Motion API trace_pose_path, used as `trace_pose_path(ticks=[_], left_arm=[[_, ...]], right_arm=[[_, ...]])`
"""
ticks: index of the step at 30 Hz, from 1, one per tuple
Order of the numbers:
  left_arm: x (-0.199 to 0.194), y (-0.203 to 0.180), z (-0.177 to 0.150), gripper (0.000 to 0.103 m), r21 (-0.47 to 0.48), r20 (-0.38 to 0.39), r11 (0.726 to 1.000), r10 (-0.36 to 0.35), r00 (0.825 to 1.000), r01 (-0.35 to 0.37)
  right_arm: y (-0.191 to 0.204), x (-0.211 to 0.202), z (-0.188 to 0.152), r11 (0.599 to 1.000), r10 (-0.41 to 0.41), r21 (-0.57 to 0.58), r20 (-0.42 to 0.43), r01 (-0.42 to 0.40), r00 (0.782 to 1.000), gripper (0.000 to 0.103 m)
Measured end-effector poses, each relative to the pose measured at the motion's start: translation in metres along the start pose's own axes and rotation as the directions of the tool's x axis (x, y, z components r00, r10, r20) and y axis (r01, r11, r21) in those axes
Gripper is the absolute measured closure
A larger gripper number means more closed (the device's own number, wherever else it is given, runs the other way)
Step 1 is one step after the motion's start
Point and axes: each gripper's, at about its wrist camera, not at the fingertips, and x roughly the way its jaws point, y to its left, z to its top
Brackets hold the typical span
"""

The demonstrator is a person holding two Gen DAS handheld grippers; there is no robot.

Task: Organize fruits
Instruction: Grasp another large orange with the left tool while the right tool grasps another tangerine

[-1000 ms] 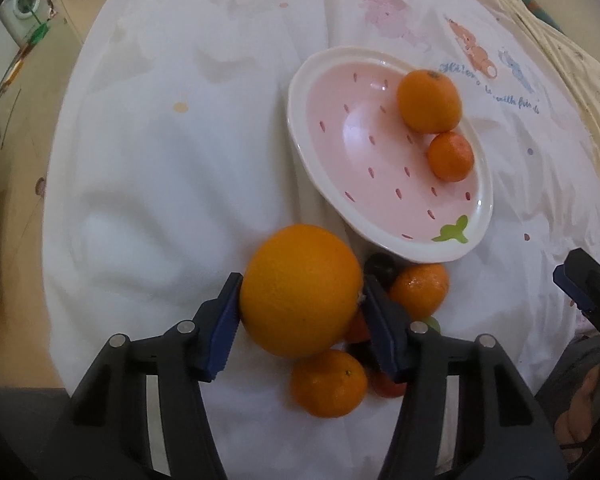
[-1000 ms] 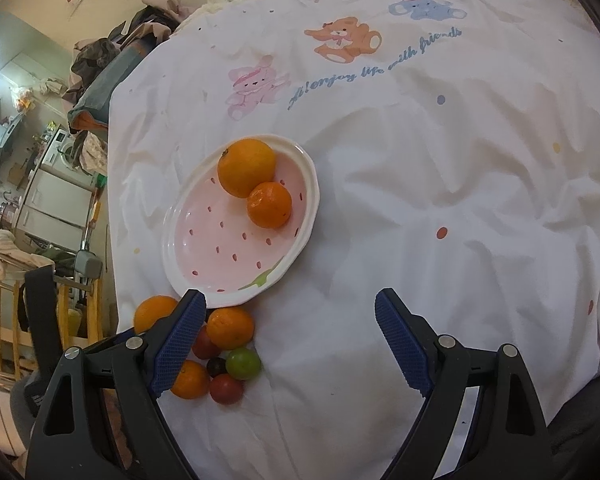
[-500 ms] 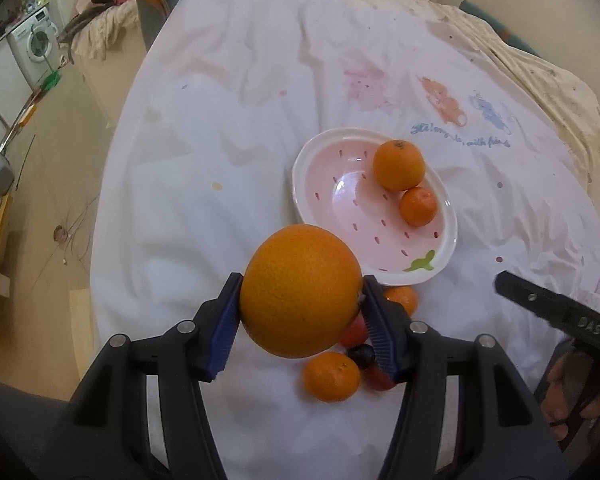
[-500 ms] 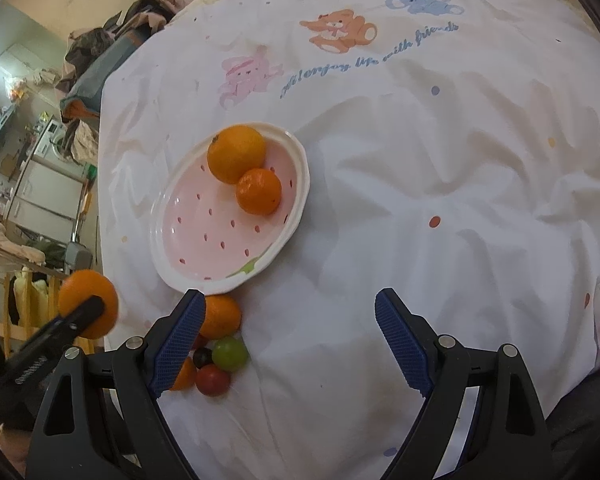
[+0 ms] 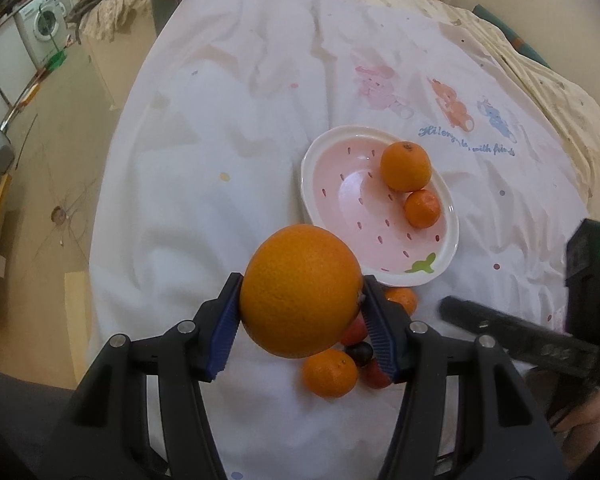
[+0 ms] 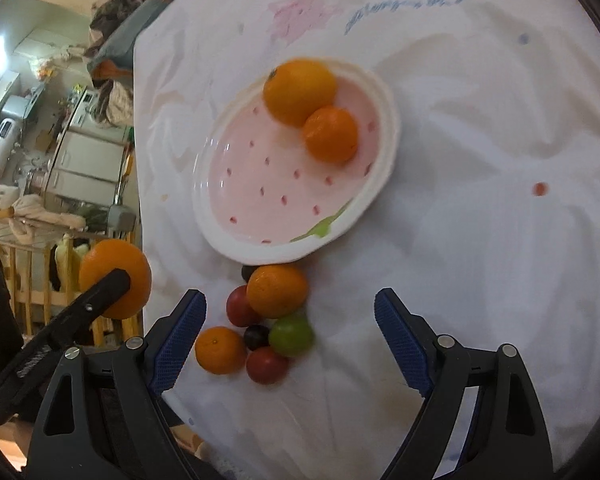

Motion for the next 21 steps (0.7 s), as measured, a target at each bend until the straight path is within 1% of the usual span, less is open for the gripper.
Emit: trace_pose_path(ticks=[2,4,7,11,19,21], left_arm=[[0.001,0.001,0.002,0.049,-0.005,-0.003,1.0,-0.003,1.0,0.003],[0.001,0.001,0.003,0.049,-0.009,-0.003,1.0,-0.006,1.0,0.006],[0.001,0.003,0.005,0.049,-0.015,0.0,1.0,-0.01,1.0,0.01],[0.002,0.005,0.006,0.049,-0.015,-0.002,1.0,-0.004,1.0,0.004],[0.006,0.003,0.006,0.049,-0.008,-0.01,1.0,0.008,1.0,-0.008],[0.008,0.003,0.006,0.049,-0.005,-0.008,1.0,0.015,1.0,-0.015]], right_arm=[[0.004,0.014,0.001,1.0,-0.001,-0.009,-0.034,0.001,0.999,0.029],[0.007,0.028,0.003,1.0,-0.008,-0.014,-0.055,0.007,0.998,0.031],[0.01,0.041,0.005,0.999,-0.024,-0.025,-0.068,0.023,0.997,0.038],[0.011,0.046,0.009,0.999,-0.016,-0.041,-0.081,0.013,0.997,0.058],[0.014,0.037,0.003,0.998,0.008,-0.059,-0.062,-0.011,0.998,0.058],[0.017,0.032,0.0,0.998,0.032,-0.059,-0.052,-0.035,0.998,0.058]])
